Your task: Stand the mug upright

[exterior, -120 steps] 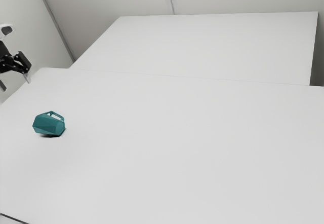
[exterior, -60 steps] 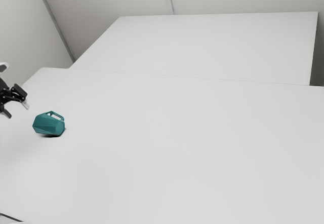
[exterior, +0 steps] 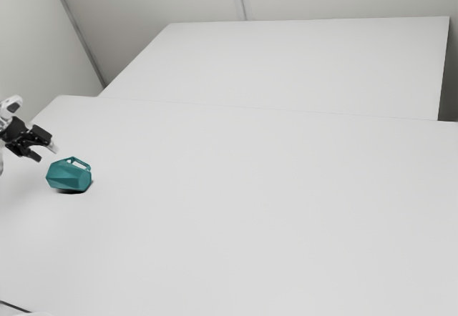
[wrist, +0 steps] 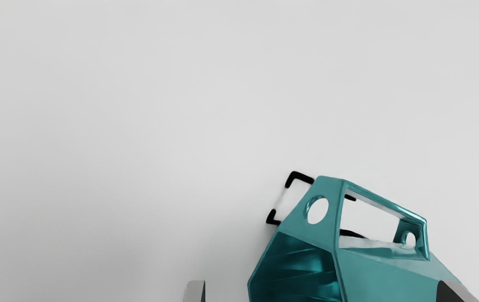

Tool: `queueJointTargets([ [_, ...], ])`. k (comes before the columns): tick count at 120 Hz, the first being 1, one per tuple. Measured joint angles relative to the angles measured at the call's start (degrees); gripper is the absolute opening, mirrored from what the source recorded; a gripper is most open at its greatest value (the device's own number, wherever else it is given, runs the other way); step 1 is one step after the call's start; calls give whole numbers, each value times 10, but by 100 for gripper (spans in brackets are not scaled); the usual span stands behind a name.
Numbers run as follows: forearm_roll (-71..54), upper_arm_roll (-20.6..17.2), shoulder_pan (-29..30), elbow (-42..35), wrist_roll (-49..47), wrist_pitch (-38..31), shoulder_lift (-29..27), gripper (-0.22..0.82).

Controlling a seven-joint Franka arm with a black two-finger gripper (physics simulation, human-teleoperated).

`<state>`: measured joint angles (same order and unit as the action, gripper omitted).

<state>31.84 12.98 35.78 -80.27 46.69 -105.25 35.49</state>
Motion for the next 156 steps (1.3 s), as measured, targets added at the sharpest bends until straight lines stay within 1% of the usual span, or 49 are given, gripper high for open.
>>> queueJointTargets([
  [17,49,-2,0,-15,39,-5,6,60],
  [37,79,-2,-3,-31,75,2,4,60],
  [61,104,-2,-6,-94,105,12,-10,60],
  [77,110,-3,-8,-106,120,14,-18,60],
  [80,111,-3,-9,-106,123,14,-19,58],
  [83,111,-3,-9,-106,125,14,-20,53],
  [96,110,-3,-13,-104,134,12,-24,24],
  [103,109,-4,-16,-103,138,10,-29,11],
  [114,109,-4,-23,-103,143,9,-39,-1],
  [122,109,-6,-29,-103,146,8,-46,-8],
  [131,110,-14,-33,-103,148,7,-54,-12],
  [156,105,-28,-43,-107,145,7,-61,-15],
])
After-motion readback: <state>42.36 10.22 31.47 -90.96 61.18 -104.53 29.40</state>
